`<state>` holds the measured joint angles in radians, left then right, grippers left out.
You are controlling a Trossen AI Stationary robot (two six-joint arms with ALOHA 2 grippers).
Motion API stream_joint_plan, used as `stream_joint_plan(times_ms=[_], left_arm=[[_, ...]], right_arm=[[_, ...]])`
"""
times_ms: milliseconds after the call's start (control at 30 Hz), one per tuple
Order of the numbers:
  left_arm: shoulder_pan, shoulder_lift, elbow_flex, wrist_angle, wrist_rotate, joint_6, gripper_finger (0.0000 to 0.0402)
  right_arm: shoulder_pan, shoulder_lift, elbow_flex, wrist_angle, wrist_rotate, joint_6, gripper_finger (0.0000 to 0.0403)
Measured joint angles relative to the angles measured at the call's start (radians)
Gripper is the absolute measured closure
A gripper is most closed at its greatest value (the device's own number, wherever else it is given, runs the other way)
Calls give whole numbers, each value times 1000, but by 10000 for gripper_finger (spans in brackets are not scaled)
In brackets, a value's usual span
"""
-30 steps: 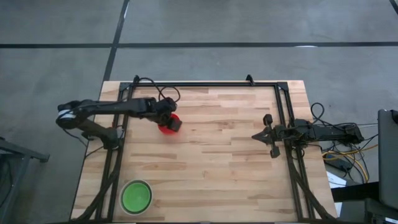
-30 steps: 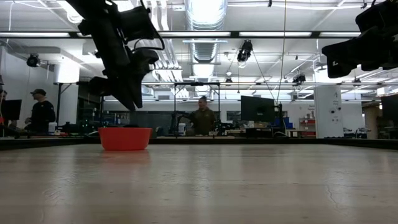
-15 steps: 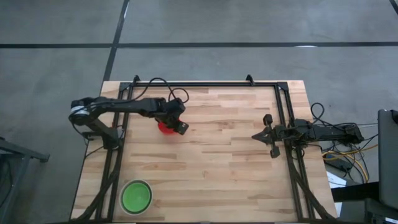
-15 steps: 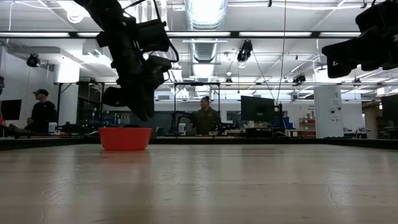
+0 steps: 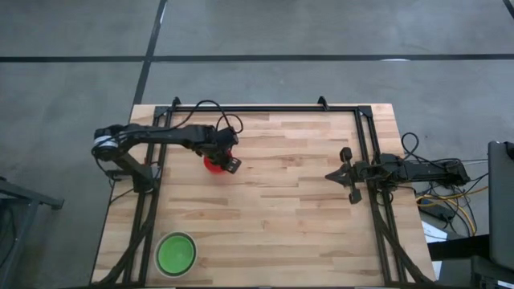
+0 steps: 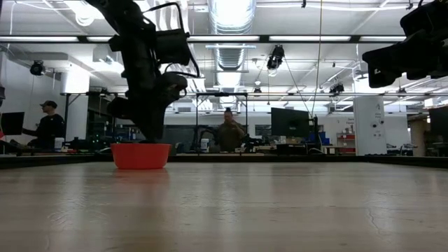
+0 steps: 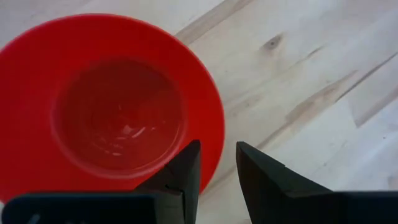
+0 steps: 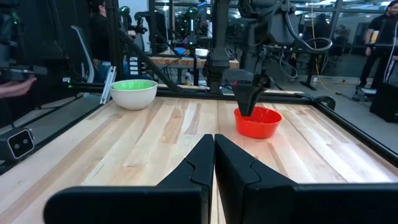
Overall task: Nest bowls inside each other
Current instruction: Stack the red bowl on top of the green bowl
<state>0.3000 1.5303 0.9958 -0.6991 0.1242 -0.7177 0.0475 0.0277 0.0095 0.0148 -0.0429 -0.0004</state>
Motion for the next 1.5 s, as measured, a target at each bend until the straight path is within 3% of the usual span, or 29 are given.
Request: stream_joint_plan(times_ms=[1500], left_arm=[[0,50,-45,45,17,31,296]], right_arm=[[0,0,0,0,0,0,394]])
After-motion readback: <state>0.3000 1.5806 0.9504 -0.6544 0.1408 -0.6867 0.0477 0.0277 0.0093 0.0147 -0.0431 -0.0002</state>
